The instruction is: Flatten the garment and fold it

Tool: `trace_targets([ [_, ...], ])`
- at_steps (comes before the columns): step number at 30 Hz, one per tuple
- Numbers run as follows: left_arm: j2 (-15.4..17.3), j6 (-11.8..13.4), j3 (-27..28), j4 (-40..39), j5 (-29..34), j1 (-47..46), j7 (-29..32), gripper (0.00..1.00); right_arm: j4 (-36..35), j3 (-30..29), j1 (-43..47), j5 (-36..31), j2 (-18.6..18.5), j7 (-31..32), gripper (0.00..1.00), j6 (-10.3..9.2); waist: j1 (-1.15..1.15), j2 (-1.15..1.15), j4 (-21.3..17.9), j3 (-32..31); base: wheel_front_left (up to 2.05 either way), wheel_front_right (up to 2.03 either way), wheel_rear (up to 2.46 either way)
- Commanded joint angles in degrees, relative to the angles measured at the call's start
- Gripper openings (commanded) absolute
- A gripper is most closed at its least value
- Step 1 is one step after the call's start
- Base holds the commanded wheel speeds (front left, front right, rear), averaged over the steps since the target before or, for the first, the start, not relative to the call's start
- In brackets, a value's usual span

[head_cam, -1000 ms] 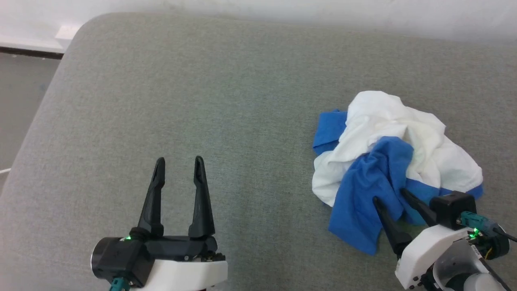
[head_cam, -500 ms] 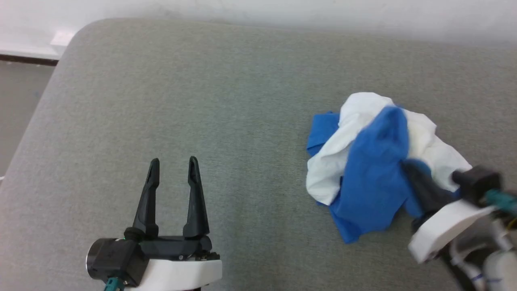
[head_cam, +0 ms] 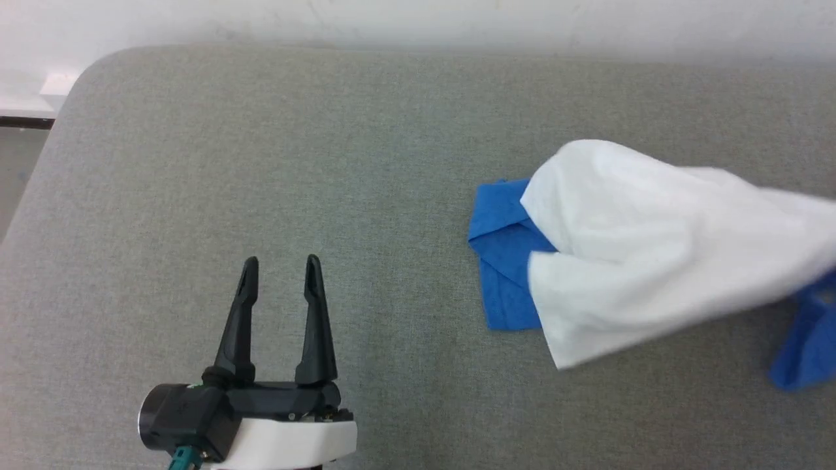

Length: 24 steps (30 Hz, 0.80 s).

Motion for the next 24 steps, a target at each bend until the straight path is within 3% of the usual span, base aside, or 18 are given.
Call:
trace_targets([
  [1, -0.2, -0.4, 0.0, 0.2, 0.4, 0.5, -0.3, 1.0, 1.1, -1.0, 1.9, -0.4, 0.8, 0.0, 0.0, -0.06, 0.0, 0.0, 0.3, 0.1, 0.0, 0.0, 0.0],
  [7, -0.3, -1.1, 0.5, 1.2, 0.5, 1.2, -0.3, 1.0, 11.6, -3.3, 9.9, -1.5, 3.4, 1.4, 0.01, -0.06, 0.0, 0.0, 1.1, -0.8, 0.0, 0.0, 0.0],
  [8, -0.3, -1.3, 0.6, 1.4, 0.5, 1.3, -0.3, 1.0, 13.1, -3.0, 10.3, -1.4, 3.9, 1.4, 0.3, -0.06, 0.0, 0.0, 1.1, -1.0, 0.0, 0.0, 0.0],
  [9, -0.2, -1.5, 0.6, 1.6, 0.5, 1.4, -0.3, 1.0, 14.1, -2.8, 10.5, -1.5, 4.3, 1.1, 0.76, -0.06, 0.0, 0.0, 1.1, -1.3, 0.0, 0.0, 0.0],
  [10, -0.2, -1.7, 0.6, 1.9, 0.4, 1.5, -0.3, 1.0, 15.0, -2.7, 10.5, -1.6, 4.7, 0.7, 1.0, -0.06, 0.0, 0.0, 1.2, -1.6, 0.0, 0.0, 0.0],
  [14, 0.1, -2.3, 0.9, 2.6, 0.2, 1.9, -0.3, 1.0, 13.6, -2.5, 8.4, -1.4, 5.5, -2.1, 1.0, -0.06, 0.0, 0.0, 1.0, -2.7, 0.0, 0.0, 0.0],
  [18, 0.5, -2.7, 1.4, 2.8, -0.1, 2.2, -0.3, 1.0, 4.9, -0.5, 4.9, -1.4, 4.3, -4.6, 1.0, -0.06, 0.0, 0.0, 0.6, -3.6, 0.0, 0.0, 0.0],
  [24, 0.7, -3.1, 1.6, 2.5, -0.2, 1.8, -0.3, 1.0, -6.1, 12.0, 3.0, 3.8, 2.4, 0.3, 1.0, -0.06, 0.0, 0.0, 0.9, -3.5, 0.0, 0.0, 0.0],
])
